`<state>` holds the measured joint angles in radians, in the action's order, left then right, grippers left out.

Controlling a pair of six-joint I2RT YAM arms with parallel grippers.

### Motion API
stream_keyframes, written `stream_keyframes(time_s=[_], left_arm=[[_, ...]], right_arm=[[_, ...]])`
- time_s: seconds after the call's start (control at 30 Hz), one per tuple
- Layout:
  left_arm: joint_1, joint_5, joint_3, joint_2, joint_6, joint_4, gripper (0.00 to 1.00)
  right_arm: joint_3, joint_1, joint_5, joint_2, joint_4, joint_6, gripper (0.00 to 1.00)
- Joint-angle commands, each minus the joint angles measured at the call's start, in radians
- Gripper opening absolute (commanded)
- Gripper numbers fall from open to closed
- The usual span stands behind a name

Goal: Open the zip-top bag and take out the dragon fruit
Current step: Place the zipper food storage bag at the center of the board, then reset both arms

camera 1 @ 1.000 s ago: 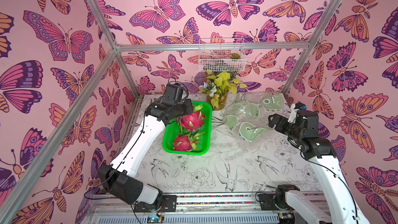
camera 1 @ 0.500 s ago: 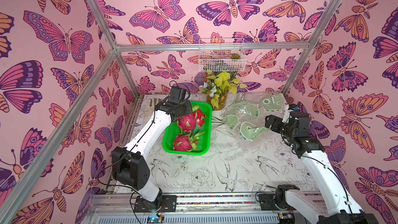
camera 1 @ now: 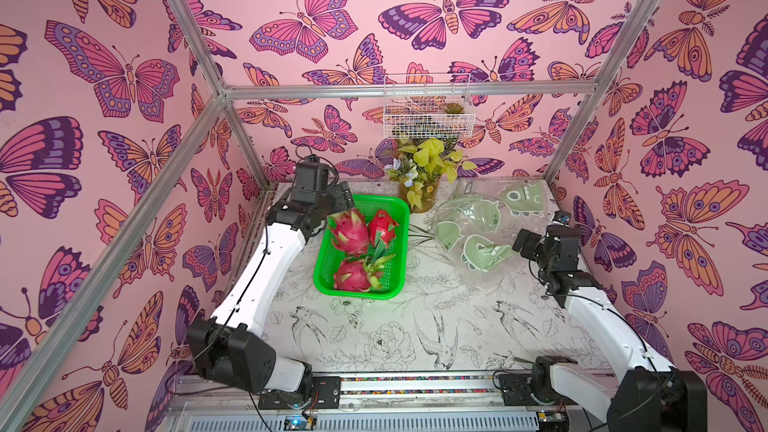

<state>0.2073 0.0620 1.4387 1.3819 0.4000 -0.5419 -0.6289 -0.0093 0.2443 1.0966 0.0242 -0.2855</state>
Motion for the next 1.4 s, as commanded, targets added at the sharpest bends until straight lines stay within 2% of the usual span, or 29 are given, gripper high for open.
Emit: stream_keyframes(time_s=[0.0, 0.13, 0.33, 0.43, 0.57, 0.67, 0.7, 0.73, 0.77, 0.8, 0.83, 0.87, 0.93, 1.1, 1.27, 1.37], left_arm=[[-0.049, -0.060, -0.085, -0.048, -0.068, 0.102, 0.85], [-0.060, 0.052, -0.240, -0.147, -0.132, 0.232, 0.84], [-0.106, 0.254, -0.612, -0.273, -0.236, 0.583, 0.84], [-0.145, 0.323, -0.770, -0.283, -0.272, 0.761, 0.85], [-0.238, 0.259, -0.900, -0.230, -0.259, 0.901, 0.84], [-0.253, 0.219, -0.989, -0.178, -0.338, 1.085, 0.85], [-0.256, 0.215, -1.004, -0.154, -0.350, 1.134, 0.85], [-0.258, 0.209, -1.012, -0.122, -0.374, 1.192, 0.86], [-0.258, 0.178, -0.987, -0.126, -0.387, 1.134, 0.86], [-0.258, 0.164, -0.988, -0.122, -0.398, 1.161, 0.86], [-0.259, 0.142, -1.017, -0.088, -0.419, 1.277, 0.86], [-0.259, 0.128, -1.015, -0.065, -0.432, 1.303, 0.86], [-0.263, 0.075, -0.985, -0.063, -0.436, 1.225, 0.86], [-0.264, -0.035, -0.950, -0.006, -0.421, 1.250, 0.87], [-0.262, 0.058, -0.931, -0.074, -0.412, 1.058, 0.86], [-0.264, 0.124, -1.000, -0.099, -0.413, 1.146, 0.87]], right_arm=[[0.031, -0.010, 0.050, 0.037, 0.150, 0.079, 0.99], [0.073, -0.013, 0.030, 0.102, 0.270, 0.119, 0.99], [0.170, -0.021, -0.026, 0.207, 0.533, 0.134, 0.99], [0.190, -0.029, -0.092, 0.294, 0.622, 0.147, 0.99], [0.225, -0.028, -0.156, 0.345, 0.728, 0.176, 0.99], [0.282, -0.029, -0.167, 0.404, 0.893, 0.179, 0.99], [0.288, -0.028, -0.169, 0.436, 0.958, 0.181, 0.99], [0.282, -0.026, -0.181, 0.440, 0.946, 0.187, 0.99], [0.258, -0.026, -0.191, 0.415, 0.854, 0.193, 0.99], [0.242, -0.023, -0.189, 0.396, 0.792, 0.196, 0.99], [0.243, -0.023, -0.198, 0.408, 0.821, 0.201, 0.99], [0.246, -0.021, -0.198, 0.415, 0.841, 0.203, 0.99], [0.241, -0.021, -0.200, 0.407, 0.814, 0.205, 0.99], [0.241, -0.019, -0.198, 0.408, 0.815, 0.207, 0.99], [0.239, -0.019, -0.197, 0.408, 0.813, 0.207, 0.99], [0.239, -0.018, -0.195, 0.408, 0.812, 0.207, 0.99]])
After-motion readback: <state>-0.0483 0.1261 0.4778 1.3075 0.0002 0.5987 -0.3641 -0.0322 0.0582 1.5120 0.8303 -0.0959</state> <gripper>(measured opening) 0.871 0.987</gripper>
